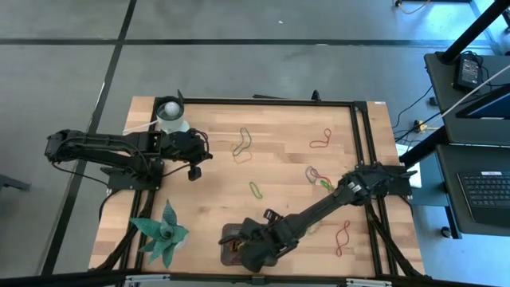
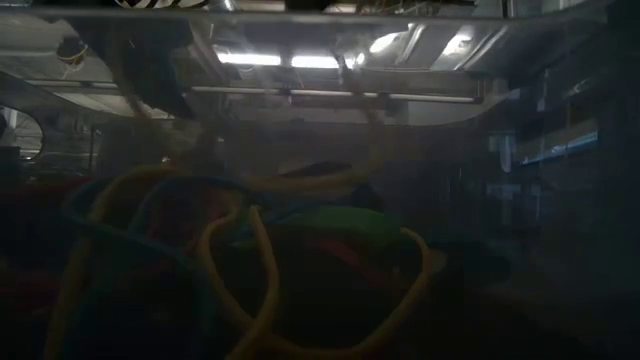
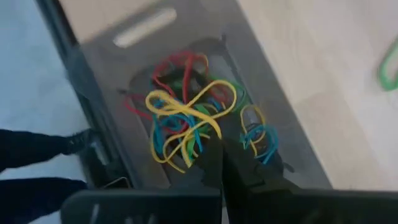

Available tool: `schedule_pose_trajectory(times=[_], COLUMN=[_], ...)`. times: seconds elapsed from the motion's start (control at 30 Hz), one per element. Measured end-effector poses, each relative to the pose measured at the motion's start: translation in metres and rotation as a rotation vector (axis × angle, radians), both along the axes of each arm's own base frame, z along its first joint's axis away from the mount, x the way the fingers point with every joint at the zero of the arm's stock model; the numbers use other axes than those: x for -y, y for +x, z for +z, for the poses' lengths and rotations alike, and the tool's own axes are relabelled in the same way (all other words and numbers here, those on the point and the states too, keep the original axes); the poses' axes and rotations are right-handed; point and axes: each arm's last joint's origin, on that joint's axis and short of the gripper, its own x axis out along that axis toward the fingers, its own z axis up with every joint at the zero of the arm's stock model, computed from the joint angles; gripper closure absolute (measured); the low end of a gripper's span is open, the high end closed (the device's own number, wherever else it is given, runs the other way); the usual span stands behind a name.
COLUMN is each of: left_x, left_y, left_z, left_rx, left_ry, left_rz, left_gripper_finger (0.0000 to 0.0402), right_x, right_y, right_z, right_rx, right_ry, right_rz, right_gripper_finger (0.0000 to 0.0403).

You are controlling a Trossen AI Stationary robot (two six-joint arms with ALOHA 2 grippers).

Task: Pick and place rubber bands into bin
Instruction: Put the yellow rubber band into the black bin, then put the green rubber band into the black bin

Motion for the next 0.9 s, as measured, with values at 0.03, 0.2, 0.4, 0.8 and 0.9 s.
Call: schedule_pose_trajectory(times=[0.03,0.2,0.4,0.8,0.9], left_x=[0.0,-0.0001,-0.0001,-0.0001,-0.0001], left_y=[0.0,0.0,0.0,0.0,0.0], left_z=[0.0,0.0,0.0,0.0,0.0], left_rx=[0.0,0.0,0.0,0.0,0.0], left_ry=[0.0,0.002,0.002,0.002,0.002], left_rz=[0.0,0.002,0.002,0.002,0.002], left_gripper_finger=[0.04,0.04,0.04,0.04,0.04], right_x=[-0.0006,-0.0001,0.0028,0.005,0.0077], right_y=[0.0012,0.0032,0.0045,0.0017,-0.0029], right_z=[-0.0046,-0.0098,-0.0117,-0.01,-0.0046], right_rx=[-0.01,-0.019,-0.029,-0.05,-0.071], right_ry=[-0.003,-0.008,-0.01,-0.024,-0.04], right_rz=[0.001,-0.005,-0.022,-0.021,-0.013], right_gripper_finger=[0.0403,0.0398,0.0377,0.0328,0.0344])
